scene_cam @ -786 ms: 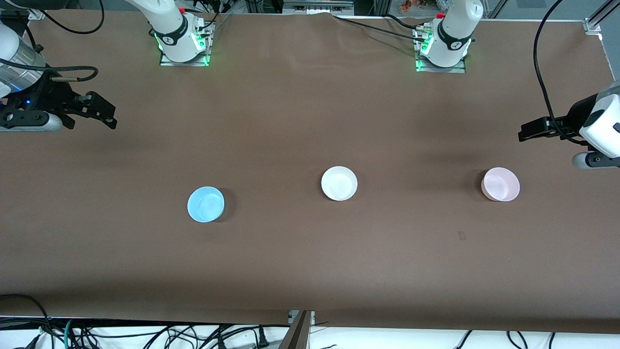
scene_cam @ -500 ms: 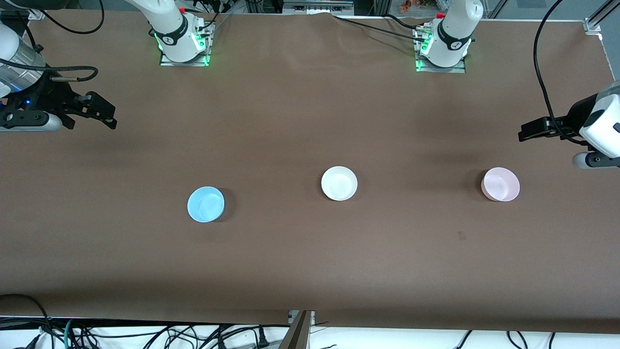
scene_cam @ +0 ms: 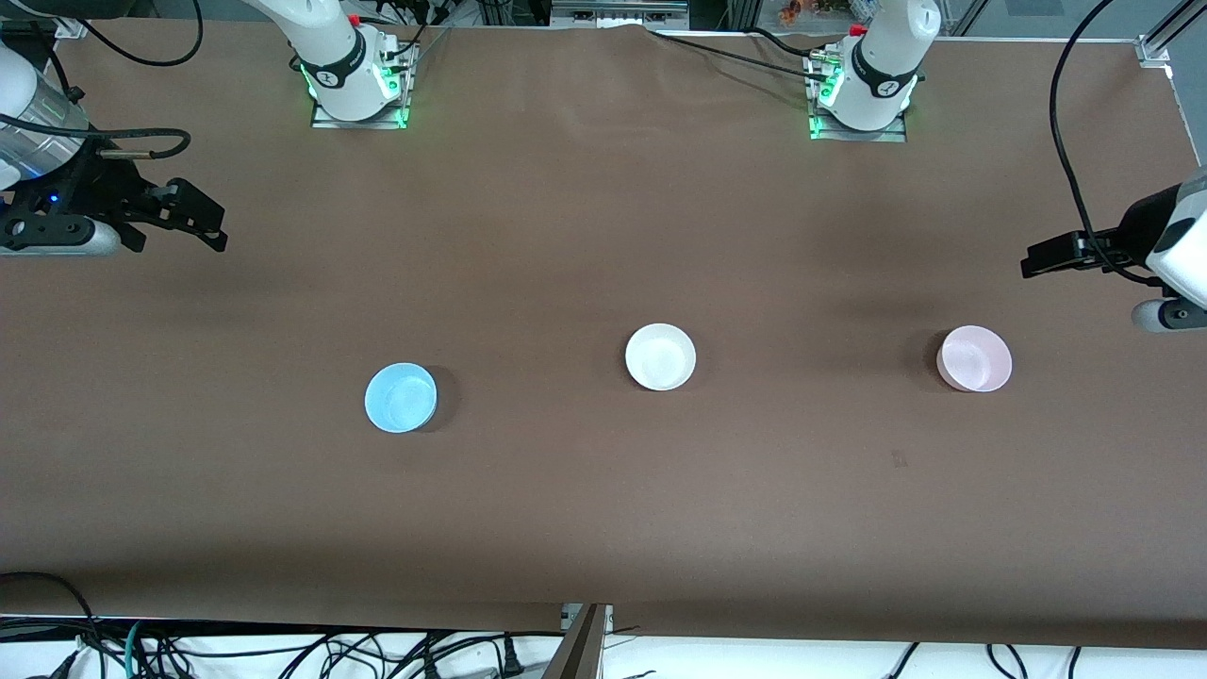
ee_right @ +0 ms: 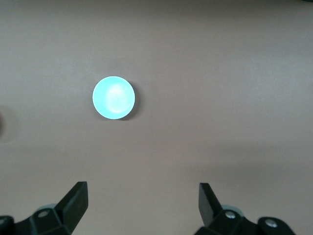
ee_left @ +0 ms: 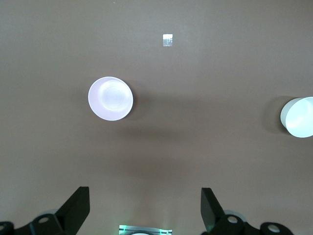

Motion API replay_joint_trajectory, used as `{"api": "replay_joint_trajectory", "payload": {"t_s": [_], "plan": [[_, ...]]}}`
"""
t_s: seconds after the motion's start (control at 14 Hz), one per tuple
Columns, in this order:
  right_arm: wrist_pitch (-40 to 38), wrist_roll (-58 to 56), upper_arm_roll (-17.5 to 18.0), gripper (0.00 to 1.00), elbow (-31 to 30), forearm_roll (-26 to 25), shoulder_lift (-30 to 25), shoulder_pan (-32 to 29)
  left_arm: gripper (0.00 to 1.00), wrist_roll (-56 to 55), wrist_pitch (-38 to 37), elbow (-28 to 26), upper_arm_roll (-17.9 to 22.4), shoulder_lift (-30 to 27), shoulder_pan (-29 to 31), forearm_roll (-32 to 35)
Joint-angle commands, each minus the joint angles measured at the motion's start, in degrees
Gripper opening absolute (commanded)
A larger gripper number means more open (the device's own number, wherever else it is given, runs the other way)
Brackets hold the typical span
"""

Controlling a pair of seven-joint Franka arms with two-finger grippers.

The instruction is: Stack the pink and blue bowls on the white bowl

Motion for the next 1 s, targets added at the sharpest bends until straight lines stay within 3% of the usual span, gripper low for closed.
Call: {"api": "replay_joint_trajectory", "payload": {"t_s": [0.0, 0.21, 0.71, 0.79, 0.93], "plan": [[0.47, 0.29, 0.02, 1.0, -0.57, 0.33, -0.81, -0.12, 1.0, 0.34, -0.82, 1.69, -0.01, 1.07, 0.25, 0.41], [0.47, 0.37, -0.07, 1.0, -0.65, 0.42, -0.81, -0.12, 1.0, 2.18, -0.56, 1.51, 0.08, 3.7, 2.71, -3.62], [0.38, 0.46, -0.07, 1.0, -0.65, 0.51, -0.81, -0.21, 1.0, 11.32, 5.15, -1.57, 0.25, 9.84, 8.68, -3.71], [0.38, 0.46, -0.07, 1.0, -0.65, 0.51, -0.81, -0.21, 1.0, 12.46, 7.85, -2.44, 0.34, 11.16, 9.91, -5.55], [0.47, 0.46, -0.07, 1.0, -0.57, 0.51, -0.81, -0.21, 1.0, 16.49, 16.71, -9.61, 1.39, 11.18, 10.71, -6.61]]}}
